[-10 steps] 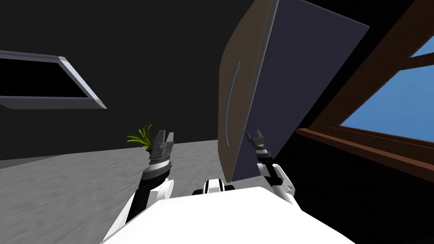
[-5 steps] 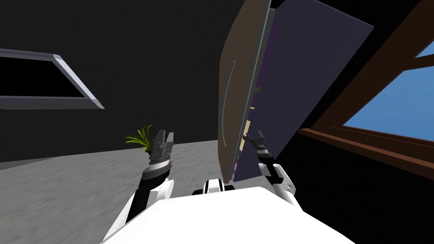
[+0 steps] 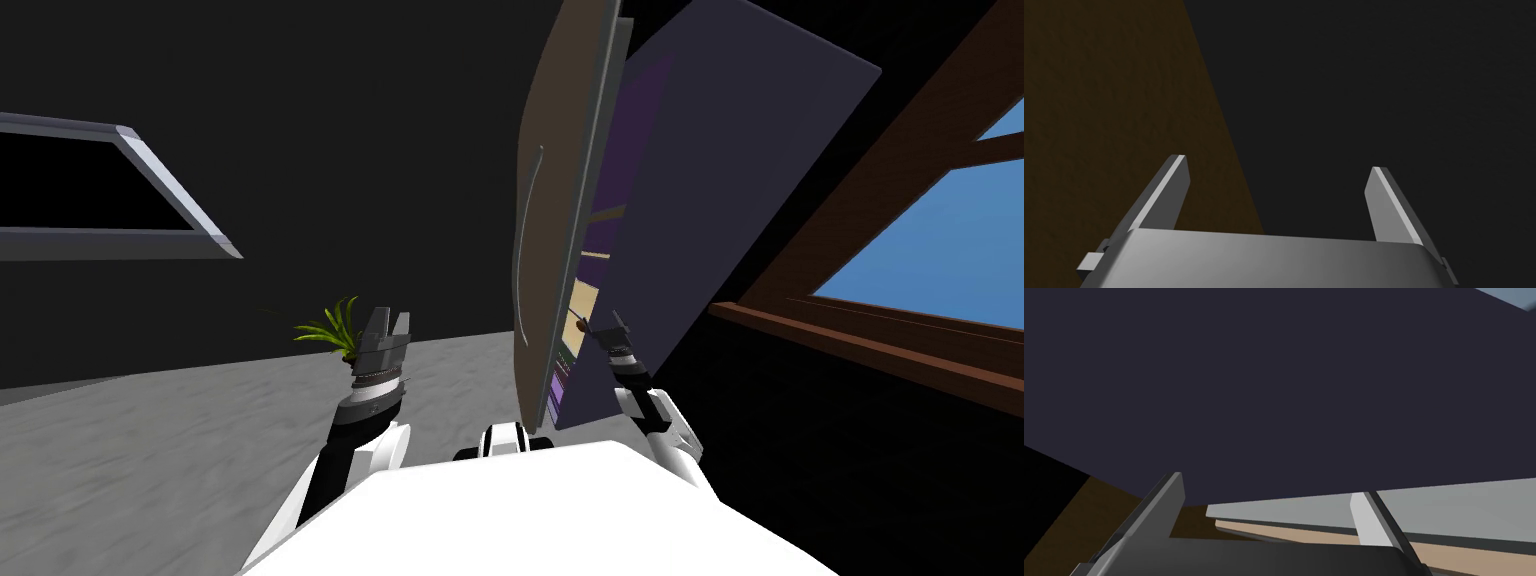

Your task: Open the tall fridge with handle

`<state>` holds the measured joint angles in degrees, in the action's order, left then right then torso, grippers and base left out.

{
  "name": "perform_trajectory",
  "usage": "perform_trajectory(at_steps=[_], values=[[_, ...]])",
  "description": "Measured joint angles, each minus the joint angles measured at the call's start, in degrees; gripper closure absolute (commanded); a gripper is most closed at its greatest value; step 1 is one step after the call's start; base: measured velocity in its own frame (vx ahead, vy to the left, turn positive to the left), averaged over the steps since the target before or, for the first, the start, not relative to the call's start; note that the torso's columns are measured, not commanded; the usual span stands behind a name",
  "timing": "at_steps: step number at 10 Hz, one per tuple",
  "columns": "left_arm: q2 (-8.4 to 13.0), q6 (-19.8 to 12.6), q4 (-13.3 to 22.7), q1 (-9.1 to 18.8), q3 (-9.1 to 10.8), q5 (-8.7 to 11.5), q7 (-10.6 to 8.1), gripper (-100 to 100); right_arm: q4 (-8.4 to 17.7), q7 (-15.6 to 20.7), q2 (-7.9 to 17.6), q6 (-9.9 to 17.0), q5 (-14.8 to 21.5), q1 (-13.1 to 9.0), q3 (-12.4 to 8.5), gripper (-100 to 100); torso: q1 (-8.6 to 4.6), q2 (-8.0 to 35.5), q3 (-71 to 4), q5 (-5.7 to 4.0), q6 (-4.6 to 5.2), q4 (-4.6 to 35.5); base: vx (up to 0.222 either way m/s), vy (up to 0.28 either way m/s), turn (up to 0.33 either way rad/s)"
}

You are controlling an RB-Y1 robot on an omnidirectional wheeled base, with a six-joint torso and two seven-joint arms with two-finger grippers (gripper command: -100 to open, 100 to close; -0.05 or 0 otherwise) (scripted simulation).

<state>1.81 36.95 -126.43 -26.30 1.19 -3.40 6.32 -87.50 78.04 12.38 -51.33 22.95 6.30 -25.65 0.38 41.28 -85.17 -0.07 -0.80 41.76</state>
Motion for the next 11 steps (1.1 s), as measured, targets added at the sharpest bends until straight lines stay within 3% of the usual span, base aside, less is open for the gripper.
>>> perform_trajectory(at_steps=[11], values=[[0.0, 0.0, 0.0, 0.0, 0.0, 0.0, 0.0, 0, 9.54, 17.57, -0.98, -5.77, 8.27, -2.03, -7.27, -100, 0.1, -0.34, -0.19, -0.12, -0.22, -0.18, 0.014, 0.058, 0.001]])
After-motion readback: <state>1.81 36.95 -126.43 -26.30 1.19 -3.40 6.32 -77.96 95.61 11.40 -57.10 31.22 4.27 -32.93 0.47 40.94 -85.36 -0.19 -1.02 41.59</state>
